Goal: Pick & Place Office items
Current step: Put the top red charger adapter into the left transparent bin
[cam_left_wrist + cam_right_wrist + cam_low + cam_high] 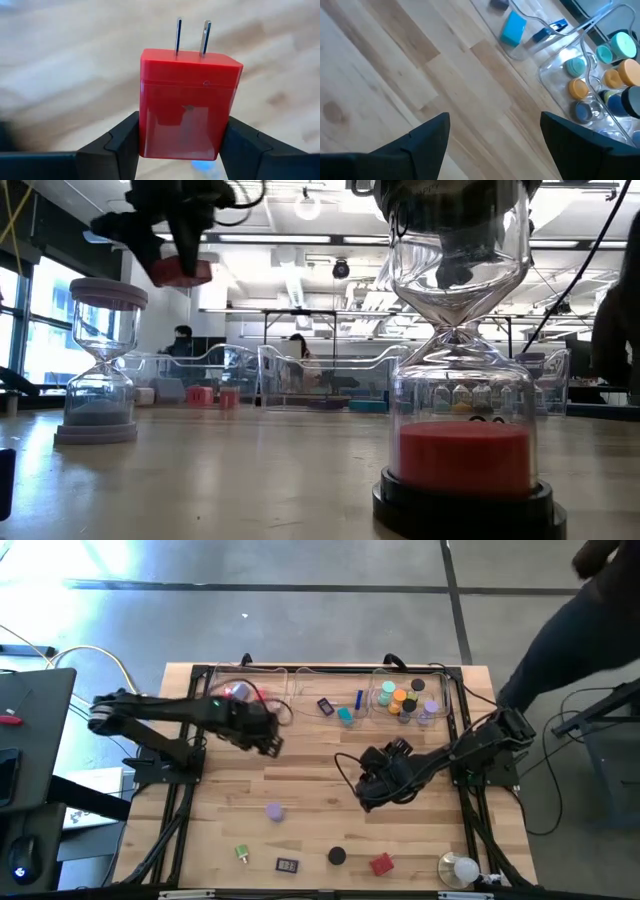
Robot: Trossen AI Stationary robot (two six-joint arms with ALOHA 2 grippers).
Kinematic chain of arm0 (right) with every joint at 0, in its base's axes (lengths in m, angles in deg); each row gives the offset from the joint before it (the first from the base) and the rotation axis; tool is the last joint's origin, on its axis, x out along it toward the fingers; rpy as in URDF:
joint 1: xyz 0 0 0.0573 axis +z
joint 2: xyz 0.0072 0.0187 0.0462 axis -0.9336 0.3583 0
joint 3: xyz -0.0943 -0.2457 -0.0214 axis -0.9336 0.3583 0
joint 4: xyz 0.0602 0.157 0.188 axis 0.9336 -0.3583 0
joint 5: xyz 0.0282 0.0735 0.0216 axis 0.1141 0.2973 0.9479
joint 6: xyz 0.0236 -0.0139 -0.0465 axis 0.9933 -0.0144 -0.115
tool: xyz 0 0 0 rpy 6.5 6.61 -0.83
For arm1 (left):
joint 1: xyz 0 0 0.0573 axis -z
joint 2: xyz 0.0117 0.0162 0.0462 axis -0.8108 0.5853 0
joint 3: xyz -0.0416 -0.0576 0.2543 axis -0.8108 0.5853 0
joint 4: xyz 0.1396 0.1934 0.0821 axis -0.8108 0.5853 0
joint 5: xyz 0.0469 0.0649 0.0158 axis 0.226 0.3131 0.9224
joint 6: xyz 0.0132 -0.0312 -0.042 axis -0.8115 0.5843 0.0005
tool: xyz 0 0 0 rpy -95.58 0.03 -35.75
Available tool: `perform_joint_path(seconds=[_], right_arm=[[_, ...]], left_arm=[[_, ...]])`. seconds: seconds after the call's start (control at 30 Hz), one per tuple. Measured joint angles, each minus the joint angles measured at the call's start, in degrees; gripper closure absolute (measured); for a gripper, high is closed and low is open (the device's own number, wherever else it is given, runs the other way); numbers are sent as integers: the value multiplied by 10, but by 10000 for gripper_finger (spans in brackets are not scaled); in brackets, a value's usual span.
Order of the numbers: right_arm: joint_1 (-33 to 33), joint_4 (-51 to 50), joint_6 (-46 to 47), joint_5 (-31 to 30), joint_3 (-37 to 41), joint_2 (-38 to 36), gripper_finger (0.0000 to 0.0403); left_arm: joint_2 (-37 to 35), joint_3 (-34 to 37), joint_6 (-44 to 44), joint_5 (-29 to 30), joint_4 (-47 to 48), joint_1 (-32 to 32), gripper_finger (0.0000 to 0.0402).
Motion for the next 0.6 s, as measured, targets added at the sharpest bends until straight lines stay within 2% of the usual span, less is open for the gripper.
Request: perform_joint_path(seconds=[0.1,0.23,0.43,0.6], right_arm=[[-10,0,-1,2,0,0,103],[-20,-2,-3,4,0,0,103],[-36,-1,-4,5,0,0,103],[-56,-2,-4,4,0,0,103]], left_arm=[[-32,0,-2,30,35,-41,199],[-44,0,-79,54,39,-124,199],[-2,0,-263,7,33,-277,199],[36,0,-403,-25,33,-356,199]])
